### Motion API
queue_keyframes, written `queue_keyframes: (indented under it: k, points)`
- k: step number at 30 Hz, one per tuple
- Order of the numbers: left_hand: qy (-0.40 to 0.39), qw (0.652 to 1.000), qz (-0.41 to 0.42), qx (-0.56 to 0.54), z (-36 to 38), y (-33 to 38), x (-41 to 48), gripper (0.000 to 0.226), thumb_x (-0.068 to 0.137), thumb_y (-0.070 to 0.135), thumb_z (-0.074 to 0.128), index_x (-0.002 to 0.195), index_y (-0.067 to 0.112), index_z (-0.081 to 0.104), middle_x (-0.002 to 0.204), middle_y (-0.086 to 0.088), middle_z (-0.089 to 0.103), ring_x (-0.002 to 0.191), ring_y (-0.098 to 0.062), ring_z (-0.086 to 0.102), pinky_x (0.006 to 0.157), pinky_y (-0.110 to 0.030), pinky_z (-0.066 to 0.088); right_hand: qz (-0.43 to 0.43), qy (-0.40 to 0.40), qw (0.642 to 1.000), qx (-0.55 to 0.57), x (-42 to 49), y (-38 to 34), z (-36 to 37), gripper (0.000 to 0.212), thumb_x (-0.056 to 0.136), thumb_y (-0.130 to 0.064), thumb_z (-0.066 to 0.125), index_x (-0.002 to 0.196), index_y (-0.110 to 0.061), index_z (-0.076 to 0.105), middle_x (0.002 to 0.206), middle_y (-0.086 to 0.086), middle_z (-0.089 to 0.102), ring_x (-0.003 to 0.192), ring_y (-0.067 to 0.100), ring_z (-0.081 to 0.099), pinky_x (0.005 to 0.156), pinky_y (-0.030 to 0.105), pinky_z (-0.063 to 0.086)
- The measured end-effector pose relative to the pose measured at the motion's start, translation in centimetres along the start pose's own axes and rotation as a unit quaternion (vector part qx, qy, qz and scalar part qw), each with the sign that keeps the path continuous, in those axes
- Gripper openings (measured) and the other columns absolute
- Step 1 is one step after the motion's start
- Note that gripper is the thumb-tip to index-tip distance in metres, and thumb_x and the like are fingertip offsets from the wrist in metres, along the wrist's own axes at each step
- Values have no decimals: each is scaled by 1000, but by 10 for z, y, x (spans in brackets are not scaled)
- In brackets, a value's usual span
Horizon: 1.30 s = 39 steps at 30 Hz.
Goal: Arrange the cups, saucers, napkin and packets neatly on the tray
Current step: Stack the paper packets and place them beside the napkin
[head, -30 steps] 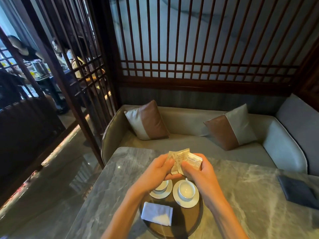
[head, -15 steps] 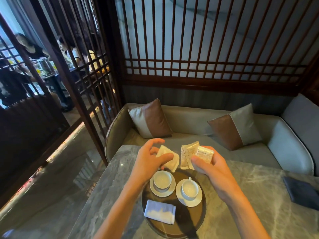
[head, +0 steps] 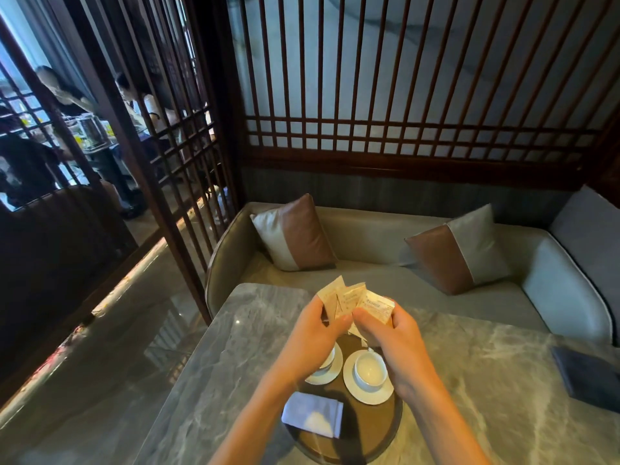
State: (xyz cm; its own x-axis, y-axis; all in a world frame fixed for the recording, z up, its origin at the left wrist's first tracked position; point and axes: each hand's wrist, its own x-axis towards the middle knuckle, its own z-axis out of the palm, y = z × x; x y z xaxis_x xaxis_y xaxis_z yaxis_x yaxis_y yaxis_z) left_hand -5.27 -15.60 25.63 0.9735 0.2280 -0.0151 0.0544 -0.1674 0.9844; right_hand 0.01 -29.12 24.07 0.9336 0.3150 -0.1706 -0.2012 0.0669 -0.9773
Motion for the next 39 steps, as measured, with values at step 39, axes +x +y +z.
queue_keyframes:
  k: [39]
  points:
    - [-236,937,-188,-174,-44,-5,8,34,97,26,42,130,28,35,87,-18,67,71,-26,66,60,-28,57,50,-95,989,98,15,-54,-36,40,92,-3,61,128,-18,64,117,12,73,109,27,70,83,30,60]
